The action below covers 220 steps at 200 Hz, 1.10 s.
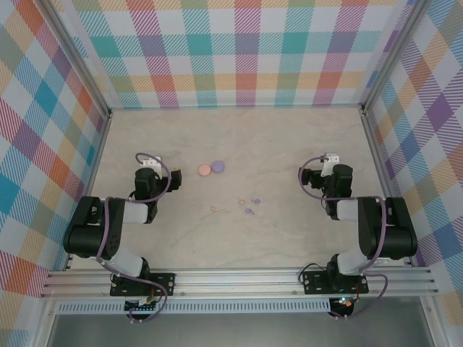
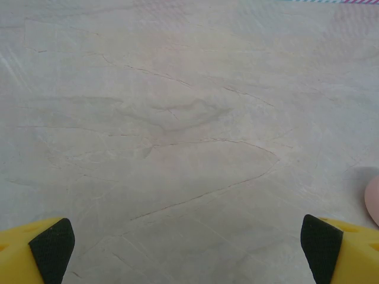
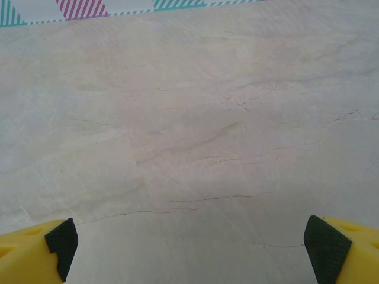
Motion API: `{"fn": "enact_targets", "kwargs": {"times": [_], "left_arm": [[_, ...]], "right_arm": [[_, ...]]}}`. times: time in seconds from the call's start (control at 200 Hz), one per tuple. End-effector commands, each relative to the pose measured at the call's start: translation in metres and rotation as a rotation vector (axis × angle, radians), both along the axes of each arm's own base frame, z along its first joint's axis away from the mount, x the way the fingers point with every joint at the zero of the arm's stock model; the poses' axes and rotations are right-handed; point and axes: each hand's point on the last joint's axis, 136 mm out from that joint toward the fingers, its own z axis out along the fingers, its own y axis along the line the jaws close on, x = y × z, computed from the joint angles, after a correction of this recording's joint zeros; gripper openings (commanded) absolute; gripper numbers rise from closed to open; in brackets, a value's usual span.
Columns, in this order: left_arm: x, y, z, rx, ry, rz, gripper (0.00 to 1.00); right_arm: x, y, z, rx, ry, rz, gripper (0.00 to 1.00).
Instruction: Insert wireless bluetooth earbuds into charging case
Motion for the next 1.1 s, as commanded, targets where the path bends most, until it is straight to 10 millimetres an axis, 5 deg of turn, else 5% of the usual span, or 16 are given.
{"fn": "enact_targets", "kwargs": {"times": [0.0, 0.53, 0.835, 1.095], "left_arm": [[0.005, 0.008, 0.005, -0.003, -0.017, 0.031, 1.00], [0.005, 0.008, 0.005, -0.005, -0.018, 0.031, 1.00], [-0.004, 0.010, 0.041, -0.071, 0.085, 0.085, 1.00], [0.007, -0.032, 0.064, -0.244, 0.267, -0.066, 1.00]], "right_arm": [[0.007, 0.001, 0.012, -0.007, -0.037, 0.004, 1.00], [0.007, 0.001, 0.012, -0.007, -0.038, 0.004, 1.00], [-0.001, -0.010, 0.023, 0.060, 0.253, -0.110, 1.00], [-0.015, 0.018, 0.035, 0.255, 0.454, -0.076, 1.00]]}}
